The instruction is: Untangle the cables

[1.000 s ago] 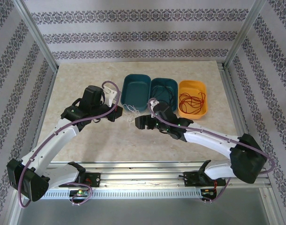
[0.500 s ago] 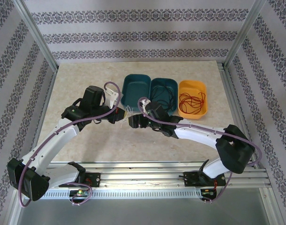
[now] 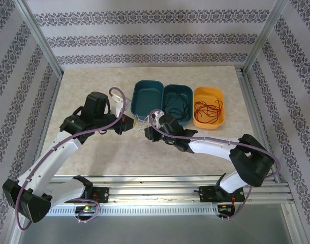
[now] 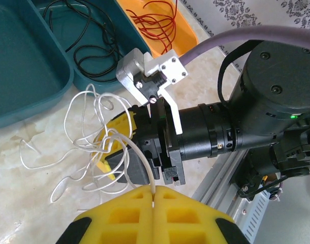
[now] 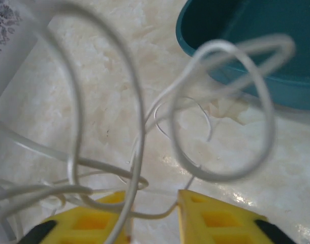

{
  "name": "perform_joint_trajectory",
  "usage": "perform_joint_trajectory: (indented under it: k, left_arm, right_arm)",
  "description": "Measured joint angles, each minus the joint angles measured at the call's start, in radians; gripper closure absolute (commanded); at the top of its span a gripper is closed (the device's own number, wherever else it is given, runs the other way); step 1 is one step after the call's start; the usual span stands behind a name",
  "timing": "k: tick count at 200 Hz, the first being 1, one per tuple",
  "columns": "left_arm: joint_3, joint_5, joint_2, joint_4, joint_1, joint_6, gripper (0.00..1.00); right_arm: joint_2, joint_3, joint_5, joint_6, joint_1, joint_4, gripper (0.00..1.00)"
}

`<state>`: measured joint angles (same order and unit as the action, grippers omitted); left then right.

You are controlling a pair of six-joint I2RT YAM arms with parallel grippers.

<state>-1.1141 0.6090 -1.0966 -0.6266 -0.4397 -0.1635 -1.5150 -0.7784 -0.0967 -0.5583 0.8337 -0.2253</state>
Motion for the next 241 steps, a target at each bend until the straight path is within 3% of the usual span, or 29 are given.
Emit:
perform_joint_trajectory:
  k: [58, 125, 143, 175, 186, 241]
  left_arm:
    - [-0.059, -0.124, 0.023, -0.023, 0.000, 0.003, 1.00]
    - [-0.248, -0.419, 0.024, -0.171, -0.013, 0.076, 1.00]
    - [-0.279, -0.441, -0.001, -0.194, -0.034, 0.104, 1.00]
    - [-0.278, -0.376, -0.048, -0.214, -0.051, 0.160, 1.00]
    - [-0.274, -0.354, -0.053, -0.214, -0.051, 0.182, 1.00]
    - [-0.253, -0.216, -0.063, -0.196, -0.051, 0.243, 1.00]
  right_arm:
    - [0.001, 0.084, 0.045, -0.048, -0.021, -0.007, 1.00]
    - [0.058, 0.212, 0.092, -0.113, -0.073, 0.030, 1.00]
    - [0.109, 0.234, 0.078, -0.106, -0.065, 0.025, 0.72]
    - [0.266, 0.240, 0.075, 0.011, 0.021, -0.006, 0.24]
    - [0.313, 0.230, 0.073, 0.055, 0.046, -0.011, 0.18]
    - [0.339, 0.016, 0.060, 0.253, 0.061, 0.004, 0.13]
